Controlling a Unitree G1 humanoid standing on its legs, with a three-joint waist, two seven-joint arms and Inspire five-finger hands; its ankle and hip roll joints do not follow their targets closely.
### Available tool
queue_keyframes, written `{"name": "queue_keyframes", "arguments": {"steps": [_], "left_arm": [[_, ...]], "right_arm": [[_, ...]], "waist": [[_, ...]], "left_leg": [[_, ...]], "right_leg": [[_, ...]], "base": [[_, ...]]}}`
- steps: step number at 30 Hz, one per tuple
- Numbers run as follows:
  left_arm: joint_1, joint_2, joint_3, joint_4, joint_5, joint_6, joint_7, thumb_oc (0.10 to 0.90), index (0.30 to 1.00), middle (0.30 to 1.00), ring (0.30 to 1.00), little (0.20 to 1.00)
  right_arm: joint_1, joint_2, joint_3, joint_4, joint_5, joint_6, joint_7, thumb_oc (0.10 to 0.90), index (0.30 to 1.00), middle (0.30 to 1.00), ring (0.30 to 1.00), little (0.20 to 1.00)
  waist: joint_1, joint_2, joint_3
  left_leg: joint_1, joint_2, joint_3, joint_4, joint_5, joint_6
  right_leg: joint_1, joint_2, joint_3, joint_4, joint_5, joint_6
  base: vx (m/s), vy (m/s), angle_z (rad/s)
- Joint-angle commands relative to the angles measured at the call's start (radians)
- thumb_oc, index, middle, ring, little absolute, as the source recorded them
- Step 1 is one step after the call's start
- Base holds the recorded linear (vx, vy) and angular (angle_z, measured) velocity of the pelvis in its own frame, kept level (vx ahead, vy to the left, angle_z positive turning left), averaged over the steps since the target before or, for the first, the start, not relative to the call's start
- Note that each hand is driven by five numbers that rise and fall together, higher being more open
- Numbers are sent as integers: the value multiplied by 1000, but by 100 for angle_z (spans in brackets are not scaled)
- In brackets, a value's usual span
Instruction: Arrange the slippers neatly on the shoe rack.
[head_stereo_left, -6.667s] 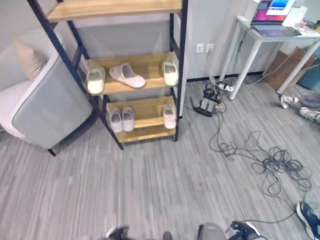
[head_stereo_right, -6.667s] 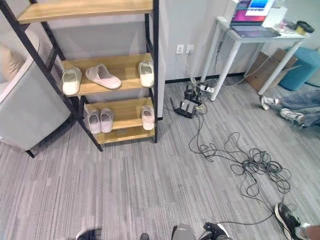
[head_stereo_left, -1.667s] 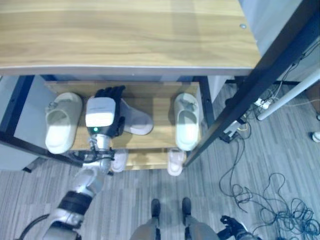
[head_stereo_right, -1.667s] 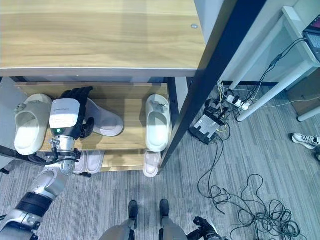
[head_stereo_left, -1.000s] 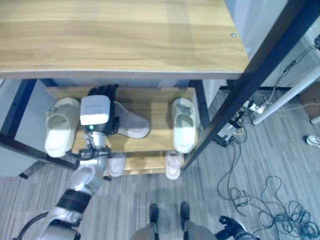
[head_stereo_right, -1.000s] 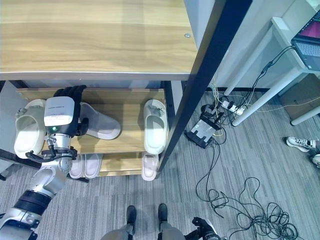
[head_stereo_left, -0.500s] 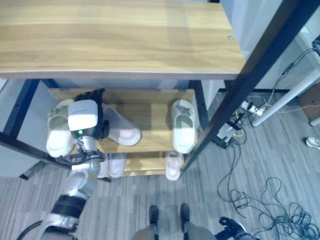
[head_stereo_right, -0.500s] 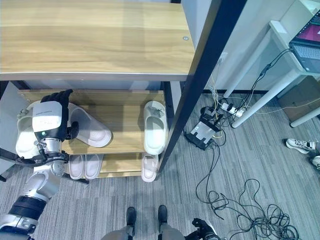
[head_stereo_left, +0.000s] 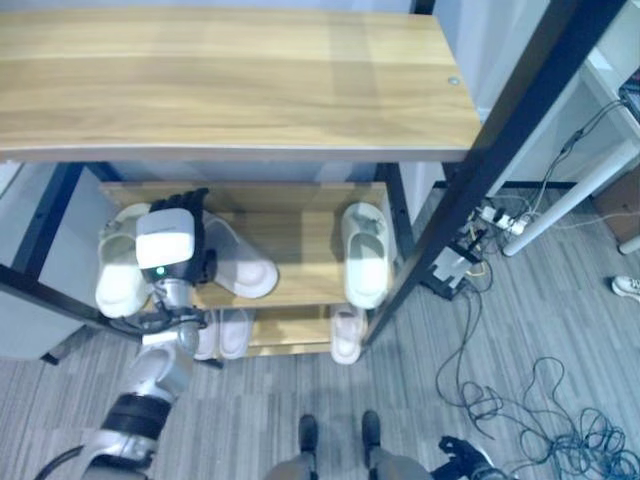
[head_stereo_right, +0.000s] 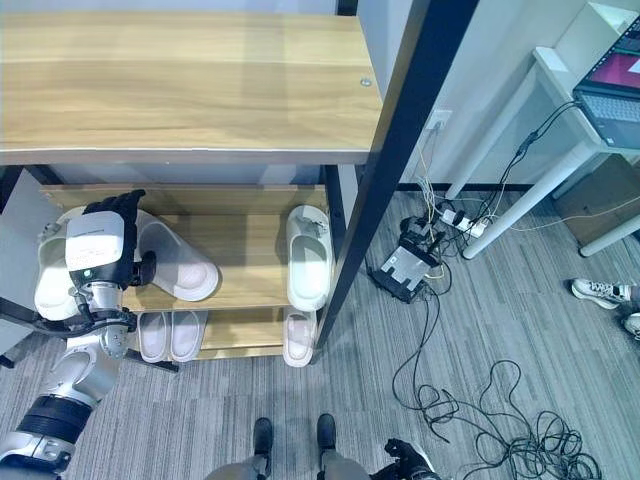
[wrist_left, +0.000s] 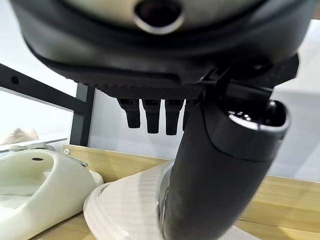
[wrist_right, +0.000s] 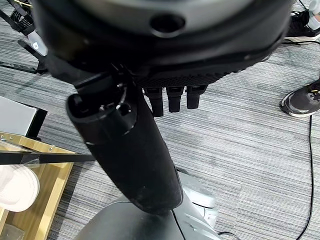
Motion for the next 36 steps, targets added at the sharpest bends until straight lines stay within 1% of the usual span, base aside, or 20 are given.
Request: {"name": "queue_keyframes", "arguments": {"steps": [1, 9, 14, 15, 16, 19, 20, 28, 33, 36], "left_arm": [[-119, 46, 56, 31, -44, -8, 35, 400, 300, 300, 300, 300], [-90, 38, 63, 32, -64, -21, 22, 400, 300, 300, 300, 300], [-85, 32, 57, -14, -81, -67, 67, 400, 300, 300, 300, 300], [-71, 22, 55, -44, -89, -89, 82, 400, 300, 300, 300, 300], [-56, 15, 56, -70, -91, -102, 85, 400, 300, 300, 300, 300], [-38, 7, 57, -95, -91, -113, 86, 400, 300, 300, 300, 300], [-25, -1, 44, -116, -88, -130, 84, 400, 300, 300, 300, 300], [-40, 7, 9, -120, -79, -142, 70, 400, 300, 300, 300, 300], [-35, 10, 2, -123, -75, -148, 67, 400, 300, 300, 300, 300], [-43, 10, -20, -104, -77, -156, 57, 400, 300, 300, 300, 300]], "right_arm": [[55, -31, 11, 12, -21, 8, 15, 800, 900, 900, 900, 900], [50, -29, 7, 11, -20, 10, 18, 800, 900, 900, 900, 900], [47, -27, 16, 14, -15, 3, 13, 800, 900, 900, 900, 900], [48, -22, 20, 18, -11, -1, 11, 800, 900, 900, 900, 900], [48, -20, 20, 21, -7, -2, 9, 800, 900, 900, 900, 900], [49, -15, 20, 23, -4, -3, 9, 800, 900, 900, 900, 900], [45, -14, 17, 25, 2, -2, 7, 800, 900, 900, 900, 900], [26, -16, 25, 26, -1, 2, 8, 800, 900, 900, 900, 900], [33, -12, 25, 33, 0, 0, 3, 800, 900, 900, 900, 900], [36, -16, 25, 39, 1, 0, 2, 800, 900, 900, 900, 900]], "waist": [[9, 33, -56], [14, 30, -53], [15, 28, -49], [17, 26, -47], [19, 25, -47], [21, 24, -48], [23, 25, -51], [25, 26, -45], [24, 24, -51], [20, 24, -54]], "left_leg": [[68, 22, -5, -6, -149, -28], [62, 21, -5, -6, -148, -27], [63, 21, -6, -6, -148, -27], [65, 20, -6, -6, -148, -27], [67, 19, -5, -6, -148, -26], [70, 20, -6, -6, -149, -27], [77, 19, -8, -6, -152, -26], [76, 20, -8, -6, -146, -27], [80, 22, -7, -6, -149, -27], [86, 21, -9, -6, -152, -28]], "right_leg": [[77, 4, -28, 9, -140, 59], [73, 3, -27, 9, -138, 59], [73, 2, -30, 9, -139, 59], [75, 3, -30, 10, -139, 59], [77, 3, -31, 10, -139, 59], [81, 2, -32, 10, -140, 59], [88, 1, -33, 12, -142, 58], [86, 1, -36, 11, -136, 58], [90, 2, -35, 10, -138, 57], [95, 2, -36, 10, -141, 56]], "base": [[0, 0, 0], [0, 0, 0], [0, 0, 0], [0, 0, 0], [0, 0, 0], [0, 0, 0], [0, 0, 0], [-1, -1, 0], [0, 0, 0], [0, 0, 0]]}}
